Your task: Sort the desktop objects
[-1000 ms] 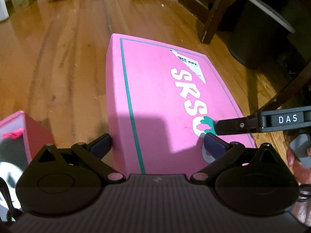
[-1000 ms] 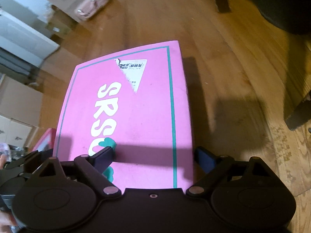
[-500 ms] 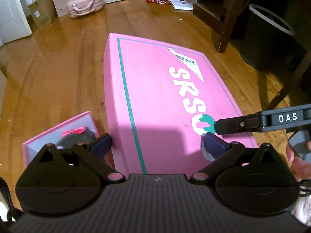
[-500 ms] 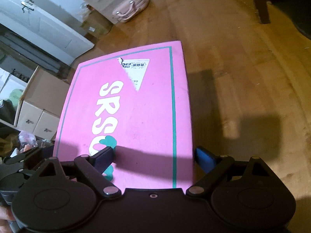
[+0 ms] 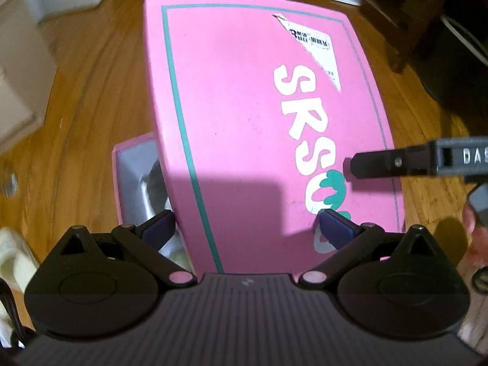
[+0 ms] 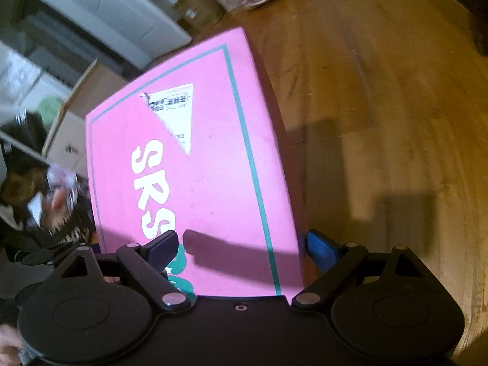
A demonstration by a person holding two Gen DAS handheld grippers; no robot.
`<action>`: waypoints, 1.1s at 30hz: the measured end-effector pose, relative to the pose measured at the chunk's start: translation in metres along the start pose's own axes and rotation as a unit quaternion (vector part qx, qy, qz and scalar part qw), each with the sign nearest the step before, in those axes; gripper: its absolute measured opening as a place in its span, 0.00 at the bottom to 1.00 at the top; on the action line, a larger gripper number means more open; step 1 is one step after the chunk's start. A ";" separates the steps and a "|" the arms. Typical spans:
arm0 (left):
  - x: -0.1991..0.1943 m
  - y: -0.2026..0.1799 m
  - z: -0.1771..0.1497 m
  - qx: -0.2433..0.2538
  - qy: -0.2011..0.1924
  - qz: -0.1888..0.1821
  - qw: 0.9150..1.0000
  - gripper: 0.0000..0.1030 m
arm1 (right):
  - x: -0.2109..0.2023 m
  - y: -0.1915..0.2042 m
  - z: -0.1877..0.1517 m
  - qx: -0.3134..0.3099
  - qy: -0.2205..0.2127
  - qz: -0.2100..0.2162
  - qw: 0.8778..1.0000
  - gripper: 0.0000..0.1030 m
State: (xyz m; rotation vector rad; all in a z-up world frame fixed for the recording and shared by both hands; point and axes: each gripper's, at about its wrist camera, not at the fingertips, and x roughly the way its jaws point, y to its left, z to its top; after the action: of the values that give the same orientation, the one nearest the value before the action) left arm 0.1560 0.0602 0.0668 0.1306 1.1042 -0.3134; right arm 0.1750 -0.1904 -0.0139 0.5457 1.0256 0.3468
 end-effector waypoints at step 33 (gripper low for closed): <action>0.047 0.080 -0.024 -0.097 0.060 0.018 0.993 0.98 | 0.048 0.018 -0.048 0.019 0.055 0.058 0.997 0.88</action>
State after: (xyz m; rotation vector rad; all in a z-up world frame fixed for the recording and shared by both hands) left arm 0.1794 0.1337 0.0100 -0.0030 1.2434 -0.1660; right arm 0.1557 -0.1388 -0.0569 0.6275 1.1114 0.4659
